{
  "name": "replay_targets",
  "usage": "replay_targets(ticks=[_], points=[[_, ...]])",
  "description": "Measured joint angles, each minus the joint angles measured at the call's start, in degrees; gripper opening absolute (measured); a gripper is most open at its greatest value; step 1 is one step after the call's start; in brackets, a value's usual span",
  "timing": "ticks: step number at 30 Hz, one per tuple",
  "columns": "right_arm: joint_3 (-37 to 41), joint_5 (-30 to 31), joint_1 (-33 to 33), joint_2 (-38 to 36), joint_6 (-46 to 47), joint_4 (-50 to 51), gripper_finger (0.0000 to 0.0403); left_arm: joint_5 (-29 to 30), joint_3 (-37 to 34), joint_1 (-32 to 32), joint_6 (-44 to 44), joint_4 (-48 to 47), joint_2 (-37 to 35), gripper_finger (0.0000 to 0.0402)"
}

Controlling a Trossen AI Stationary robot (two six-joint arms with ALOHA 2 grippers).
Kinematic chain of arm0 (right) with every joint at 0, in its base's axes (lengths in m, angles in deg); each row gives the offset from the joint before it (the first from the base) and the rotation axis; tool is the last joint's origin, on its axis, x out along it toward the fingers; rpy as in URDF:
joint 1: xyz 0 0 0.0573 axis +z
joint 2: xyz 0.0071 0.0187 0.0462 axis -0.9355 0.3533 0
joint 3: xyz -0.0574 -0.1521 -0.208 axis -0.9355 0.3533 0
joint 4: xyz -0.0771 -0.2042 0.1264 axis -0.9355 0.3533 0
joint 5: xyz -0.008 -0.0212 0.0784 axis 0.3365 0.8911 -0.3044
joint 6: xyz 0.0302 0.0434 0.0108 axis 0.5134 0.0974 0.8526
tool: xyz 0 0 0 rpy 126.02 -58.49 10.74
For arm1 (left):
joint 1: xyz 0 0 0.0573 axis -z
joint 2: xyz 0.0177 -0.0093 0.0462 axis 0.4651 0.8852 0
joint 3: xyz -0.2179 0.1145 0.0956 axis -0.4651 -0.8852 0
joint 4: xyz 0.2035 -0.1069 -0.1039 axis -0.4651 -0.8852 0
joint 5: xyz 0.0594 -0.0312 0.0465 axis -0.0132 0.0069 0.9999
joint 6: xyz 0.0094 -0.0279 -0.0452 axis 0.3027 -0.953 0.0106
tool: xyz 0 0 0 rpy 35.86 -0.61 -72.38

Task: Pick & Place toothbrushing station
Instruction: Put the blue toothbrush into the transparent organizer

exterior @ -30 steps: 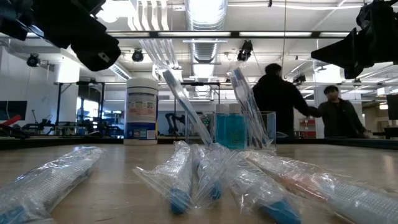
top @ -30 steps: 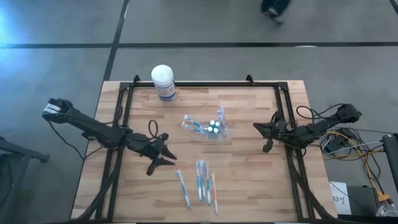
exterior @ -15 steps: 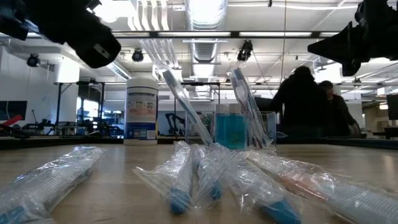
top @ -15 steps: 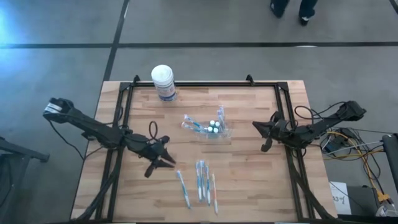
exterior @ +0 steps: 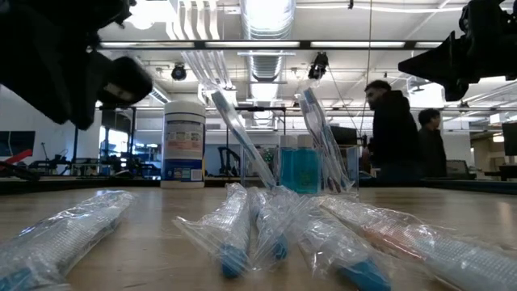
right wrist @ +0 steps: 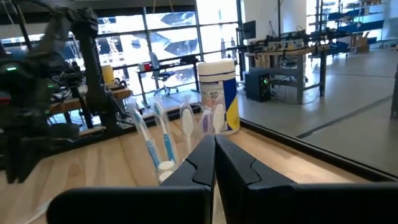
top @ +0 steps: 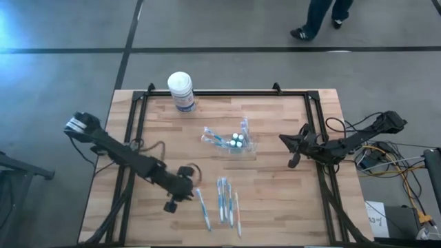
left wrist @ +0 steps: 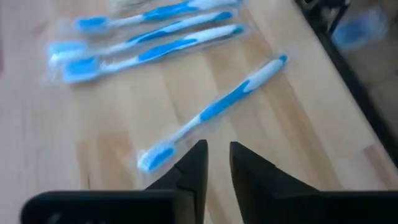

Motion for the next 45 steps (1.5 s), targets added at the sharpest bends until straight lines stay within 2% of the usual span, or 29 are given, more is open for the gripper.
replay_targets(ticks=[7, 12, 16, 22, 26, 28, 31, 38, 42, 45], points=[[0.0, -0.14, 0.02, 0.3, 1.31, 0.31, 0.0008, 1.07, 17.83, 3.0, 14.36, -12.71, 13.13, 0.0134], [0.02, -0.39, 0.02, 1.4, 1.23, 0.24, 0.0008, 4.68, 25.63, 2.7, 22.52, -22.19, 19.77, 0.0168], [0.02, -0.47, 0.02, 1.45, 1.36, -0.1, 0.0008, 4.87, 27.54, 1.2, 24.75, -25.27, 23.22, 0.0174], [0.04, -0.6, 0.02, 1.44, 3.11, -0.33, 0.0008, 4.52, 25.99, -0.5, 27.45, -25.26, 25.36, 0.0174], [0.07, -6.78, 0.0, 1.57, 3.56, -4.08, 0.0008, 4.16, 24.81, -1.38, 27.89, -24.97, 25.87, 0.0174], [0.04, -9.95, 0.02, 1.99, 2.54, -5.75, 0.0008, 4.69, 24.33, -1.69, 29.01, -24.48, 25.93, 0.0169], [0.04, -10.9, 0.02, 3.27, 2.15, -6.73, 0.0008, 4.8, 23.94, -1.74, 30.24, -24.34, 25.67, 0.0142], [-0.06, -11.63, 0.02, 7.22, 1.77, -8.18, 0.0008, 5.6, 24.93, -1.96, 30.45, -26.98, 25.52, 0.0014], [-1.62, -18.89, 0.02, 10.78, 1.58, -8.17, 0.0008, 7.54, 27.13, -1.95, 30.44, -34.49, 25.51, 0.0009], [-4.55, -20.52, 0.02, 15.23, 1.55, -8.14, 0.0008, 11.61, 30.38, -1.78, 30.44, -41.73, 25.49, 0.0004]])
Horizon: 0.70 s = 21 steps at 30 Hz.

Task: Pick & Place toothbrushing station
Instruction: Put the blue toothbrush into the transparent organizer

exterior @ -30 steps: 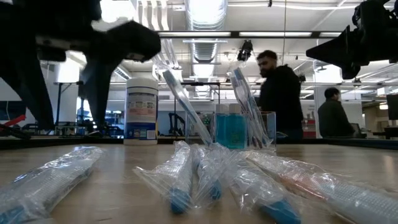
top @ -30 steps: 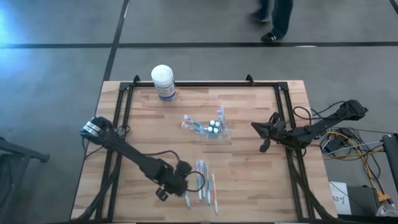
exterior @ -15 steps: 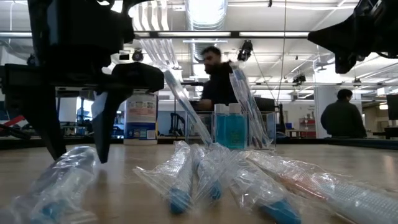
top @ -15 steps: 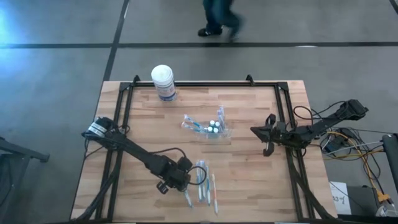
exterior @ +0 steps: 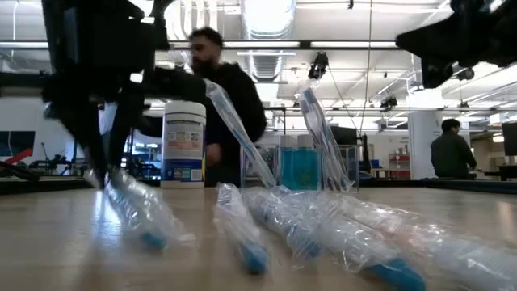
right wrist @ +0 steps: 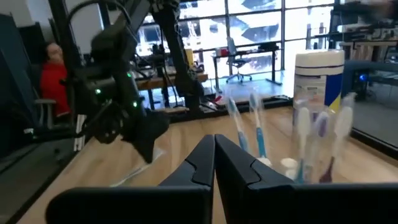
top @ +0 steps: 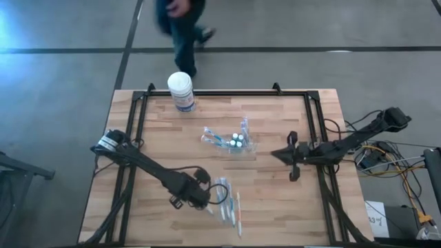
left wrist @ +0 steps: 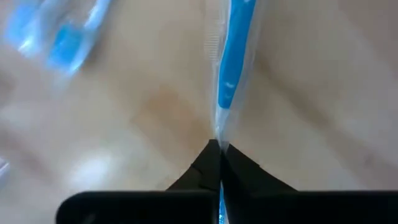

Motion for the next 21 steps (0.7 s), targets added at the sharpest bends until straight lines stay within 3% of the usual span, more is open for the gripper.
replay_targets(ticks=[5, 10, 13, 21], points=[[-6.71, -0.37, -0.02, 11.25, 0.26, -0.04, 0.0008, 10.1, 7.28, 0.21, 0.3, -10.87, -0.02, 0.0003], [-15.59, -0.59, -0.33, 23.47, -0.86, 1.1, 0.0009, 26.43, 14.58, 1.66, 2.32, -17.32, -0.08, 0.0002], [-22.6, -0.61, -0.49, 27.86, -0.1, 7.46, 0.0014, 34.22, 18.23, 2.11, 3.42, -18.0, -0.09, 0.0002], [-40.83, -1.98, -2.05, 35.54, 3.94, 30.14, 0.0112, 45.94, 20.47, 2.38, 5.43, -18.09, -0.15, 0.0001]])
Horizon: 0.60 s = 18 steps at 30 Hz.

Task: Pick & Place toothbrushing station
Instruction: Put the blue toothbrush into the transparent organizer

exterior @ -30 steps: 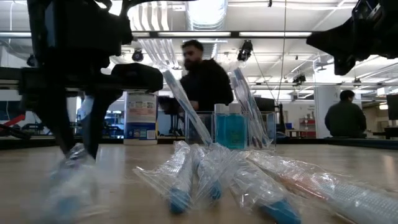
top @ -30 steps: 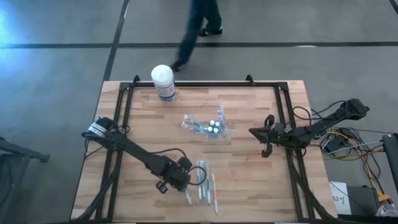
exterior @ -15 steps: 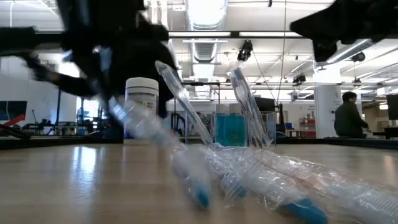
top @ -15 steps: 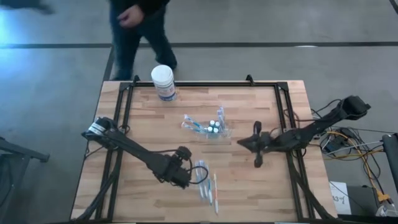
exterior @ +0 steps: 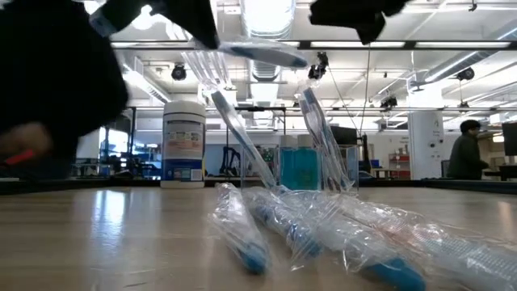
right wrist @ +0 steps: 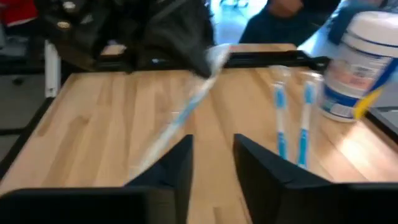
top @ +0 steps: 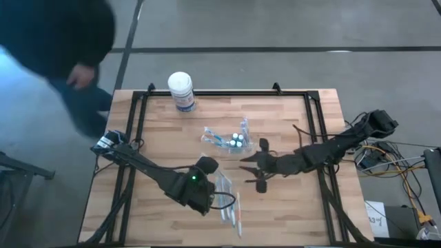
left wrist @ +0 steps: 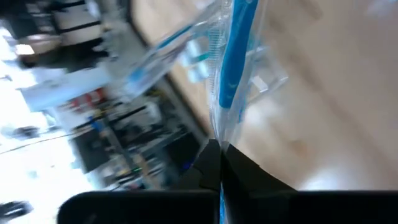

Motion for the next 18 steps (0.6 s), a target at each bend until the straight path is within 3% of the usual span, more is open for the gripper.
replay_targets(ticks=[4, 8, 13, 18], points=[[-5.26, -1.95, -1.25, 3.12, 0.15, 2.61, 0.0168, 6.55, -0.29, 0.15, 2.17, 0.06, 0.0, 0.0001], [-8.24, -5.13, -3.25, 5.78, 0.29, 3.69, 0.0205, 7.13, -0.29, 0.13, 3.26, 0.19, 0.0, 0.0001], [-10.91, -10.97, -6.41, 9.0, 2.0, 4.43, 0.0216, 10.05, -0.38, 0.13, 6.11, 2.41, 0.0, 0.0001], [-12.37, -21.76, -9.32, 12.26, 2.13, 3.68, 0.0215, 11.9, -0.38, 0.1, 8.72, 2.68, 0.0, 0.0001]])
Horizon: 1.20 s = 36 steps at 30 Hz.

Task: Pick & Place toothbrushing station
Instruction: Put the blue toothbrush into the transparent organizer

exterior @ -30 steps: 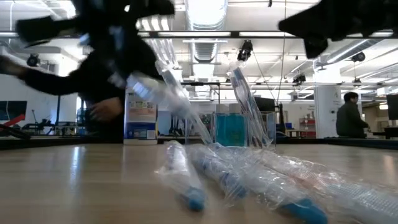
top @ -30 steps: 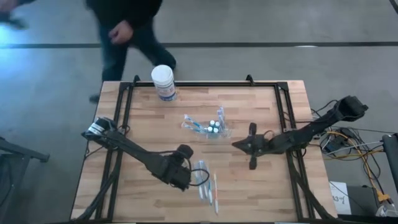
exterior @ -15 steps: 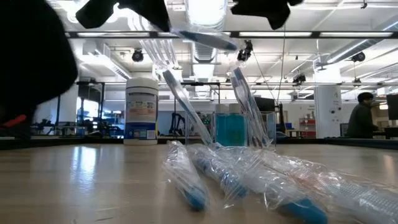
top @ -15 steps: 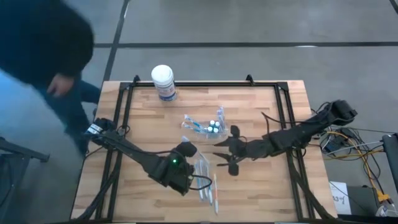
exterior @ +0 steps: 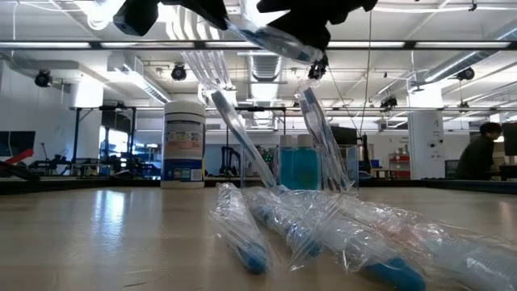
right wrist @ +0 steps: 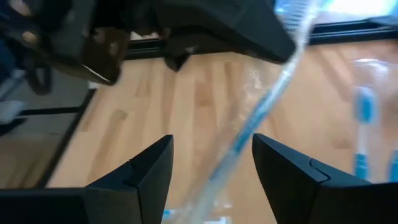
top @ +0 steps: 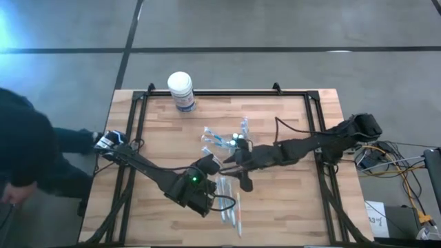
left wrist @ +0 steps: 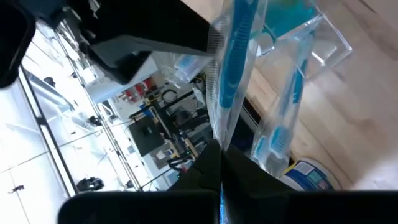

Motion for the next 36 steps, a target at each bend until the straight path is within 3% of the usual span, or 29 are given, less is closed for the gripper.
replay_targets(ticks=[4, 12, 28, 32, 36], points=[[-1.18, -3.86, -1.36, 2.11, 0.19, -0.21, 0.0215, -0.03, -0.02, 0.01, 0.34, 0.24, 0.0, 0.0], [-3.67, -4.02, -2.48, 5.5, 0.23, 0.26, 0.0215, -0.22, -0.04, 0.05, 0.45, 0.93, 0.0, 0.0], [-4.26, -1.92, -3.78, 5.43, 1.86, -1.76, 0.0212, 0.67, -0.07, 0.69, 0.69, 2.22, 0.0, 0.0], [-4.26, -1.93, -3.81, 5.43, 1.9, -1.63, 0.0179, 0.58, -0.07, 0.69, 0.9, 2.38, 0.0, 0.0], [-4.26, -2.14, -3.78, 5.43, 1.25, -1.71, 0.0109, -0.07, -0.07, 0.69, 1.23, 3.09, 0.0, 0.0]])
